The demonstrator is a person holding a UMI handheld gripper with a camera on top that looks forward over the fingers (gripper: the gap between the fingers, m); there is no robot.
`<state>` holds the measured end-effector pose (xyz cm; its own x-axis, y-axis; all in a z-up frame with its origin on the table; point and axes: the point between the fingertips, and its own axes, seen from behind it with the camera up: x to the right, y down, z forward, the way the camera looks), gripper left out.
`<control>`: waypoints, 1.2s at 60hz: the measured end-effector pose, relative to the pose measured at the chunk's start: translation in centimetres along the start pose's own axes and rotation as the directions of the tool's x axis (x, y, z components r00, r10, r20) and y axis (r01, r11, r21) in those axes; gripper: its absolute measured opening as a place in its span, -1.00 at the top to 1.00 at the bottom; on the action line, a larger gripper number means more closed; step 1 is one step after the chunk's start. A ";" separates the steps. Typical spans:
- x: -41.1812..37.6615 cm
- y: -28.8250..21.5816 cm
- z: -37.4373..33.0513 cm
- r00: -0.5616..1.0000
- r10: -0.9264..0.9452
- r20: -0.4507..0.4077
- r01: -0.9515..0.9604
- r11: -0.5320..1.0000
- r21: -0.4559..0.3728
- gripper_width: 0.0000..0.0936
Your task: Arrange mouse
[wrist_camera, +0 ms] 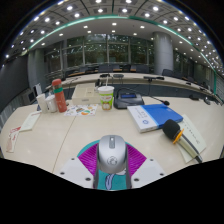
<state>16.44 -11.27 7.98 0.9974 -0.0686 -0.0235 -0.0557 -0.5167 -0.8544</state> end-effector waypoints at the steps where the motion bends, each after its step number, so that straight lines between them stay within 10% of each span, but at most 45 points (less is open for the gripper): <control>1: -0.3 0.9 0.7 1.000 0.003 0.000 -0.003 1.000 -0.019 0.21; 17: -1.5 7.0 5.4 1.000 -0.011 -0.029 0.008 0.993 -0.116 -0.12; 23: -1.5 7.5 4.1 0.998 -0.039 -0.045 0.031 0.986 -0.166 -0.86; 45: -3.6 0.9 -14.1 0.994 -0.076 -0.076 0.070 0.995 -0.072 -0.83; 72: -5.0 5.2 -34.0 0.995 -0.048 -0.082 0.047 0.999 -0.016 -0.83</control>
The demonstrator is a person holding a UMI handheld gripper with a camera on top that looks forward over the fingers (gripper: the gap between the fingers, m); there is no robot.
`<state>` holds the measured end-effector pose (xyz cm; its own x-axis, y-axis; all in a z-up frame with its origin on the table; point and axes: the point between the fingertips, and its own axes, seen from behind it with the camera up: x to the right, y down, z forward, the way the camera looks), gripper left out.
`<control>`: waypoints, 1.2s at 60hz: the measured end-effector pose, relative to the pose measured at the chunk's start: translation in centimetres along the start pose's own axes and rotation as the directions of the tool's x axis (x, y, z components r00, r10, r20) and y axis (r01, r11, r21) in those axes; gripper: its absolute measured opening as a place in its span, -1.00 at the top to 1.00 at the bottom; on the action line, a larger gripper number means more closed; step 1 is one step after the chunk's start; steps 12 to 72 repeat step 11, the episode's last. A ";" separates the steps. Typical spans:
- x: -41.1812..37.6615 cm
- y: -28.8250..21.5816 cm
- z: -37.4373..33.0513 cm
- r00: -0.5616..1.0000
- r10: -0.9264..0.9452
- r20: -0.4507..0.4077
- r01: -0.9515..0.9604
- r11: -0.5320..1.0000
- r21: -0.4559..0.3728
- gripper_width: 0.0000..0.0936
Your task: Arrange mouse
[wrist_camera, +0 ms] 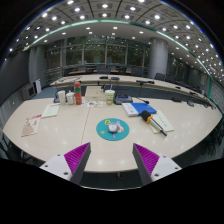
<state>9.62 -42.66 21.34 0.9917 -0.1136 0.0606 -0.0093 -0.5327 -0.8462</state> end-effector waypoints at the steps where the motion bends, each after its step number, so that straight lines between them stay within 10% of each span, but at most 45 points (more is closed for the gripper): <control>1: -0.1 0.1 -0.2 1.000 0.001 -0.002 -0.001 1.000 0.002 -0.83; 72: 0.1 0.8 -2.4 1.000 0.002 0.004 -0.002 1.000 0.008 -0.83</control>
